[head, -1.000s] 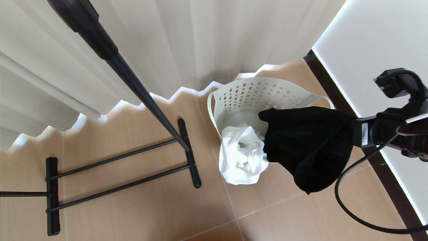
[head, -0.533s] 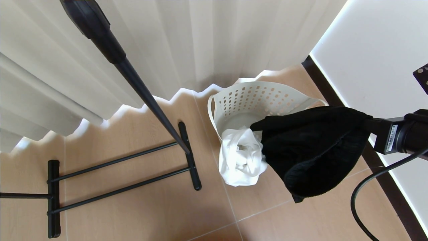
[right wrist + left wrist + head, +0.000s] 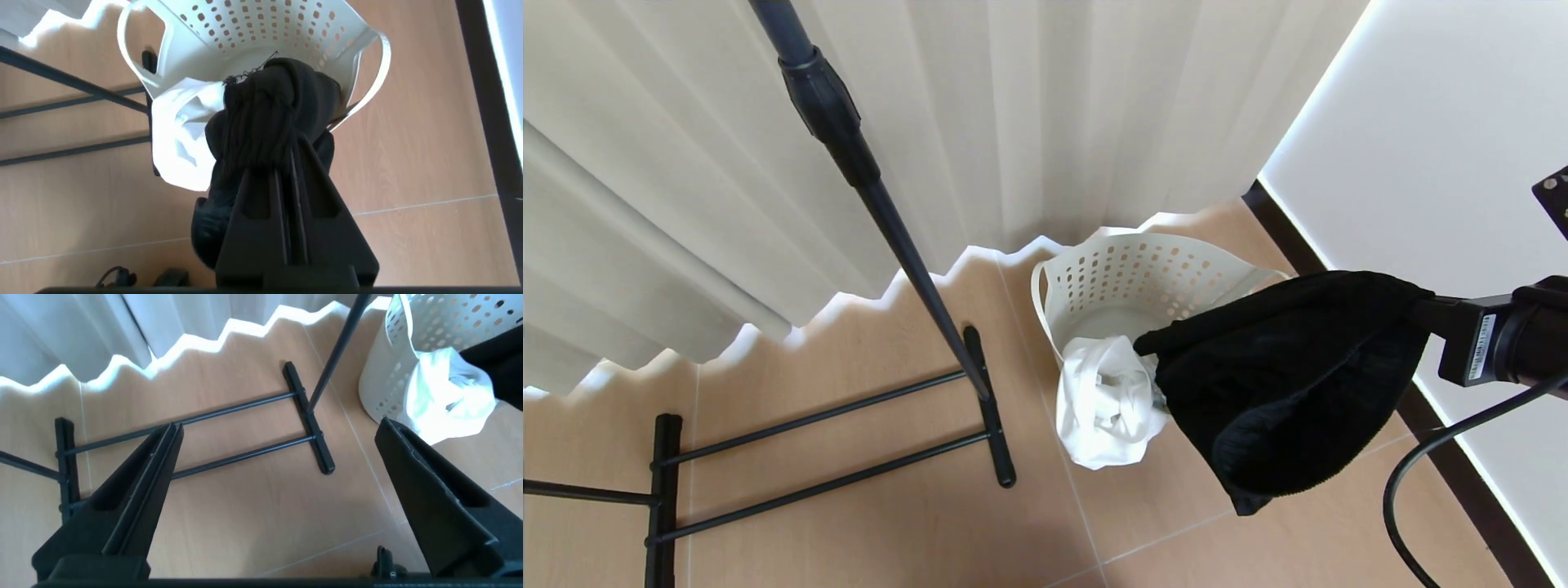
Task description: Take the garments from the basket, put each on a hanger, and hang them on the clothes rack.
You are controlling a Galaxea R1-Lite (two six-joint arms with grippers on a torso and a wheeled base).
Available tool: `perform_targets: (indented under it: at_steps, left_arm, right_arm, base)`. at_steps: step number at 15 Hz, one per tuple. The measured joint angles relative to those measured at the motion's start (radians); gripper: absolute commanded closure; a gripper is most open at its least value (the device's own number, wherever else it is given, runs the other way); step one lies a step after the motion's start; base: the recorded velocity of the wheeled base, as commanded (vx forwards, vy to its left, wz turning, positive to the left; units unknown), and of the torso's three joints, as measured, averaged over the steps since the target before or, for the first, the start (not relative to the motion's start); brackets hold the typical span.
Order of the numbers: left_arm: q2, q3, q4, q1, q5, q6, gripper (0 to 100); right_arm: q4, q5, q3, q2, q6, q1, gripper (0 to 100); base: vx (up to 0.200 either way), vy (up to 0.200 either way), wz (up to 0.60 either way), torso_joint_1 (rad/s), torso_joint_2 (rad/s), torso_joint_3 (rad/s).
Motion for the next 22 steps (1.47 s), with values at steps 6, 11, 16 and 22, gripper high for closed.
perform_targets:
  at_steps: [6, 11, 16, 22]
  left_arm:
    - [0.000, 0.000, 0.000, 0.001, 0.000, 0.000, 0]
    - [0.000, 0.000, 0.000, 0.001, 0.000, 0.000, 0]
    - [0.000, 0.000, 0.000, 0.001, 0.000, 0.000, 0]
    - [0.000, 0.000, 0.001, 0.001, 0.000, 0.000, 0]
  right_arm:
    - [-0.111, 0.002, 0.021, 0.003, -0.001, 0.000, 100]
    - [-0.166, -0.004, 0.052, 0.025, -0.014, -0.002, 100]
    - [-0.164, -0.003, 0.061, 0.029, -0.031, -0.003, 100]
    - [-0.172, -0.003, 0.070, 0.029, -0.031, -0.005, 100]
  base:
    - [0.000, 0.000, 0.00, 0.000, 0.00, 0.208]
    - [0.000, 0.000, 0.00, 0.002, 0.00, 0.207]
    - [0.000, 0.000, 0.00, 0.004, 0.00, 0.202]
    - [0.000, 0.000, 0.00, 0.004, -0.03, 0.176]
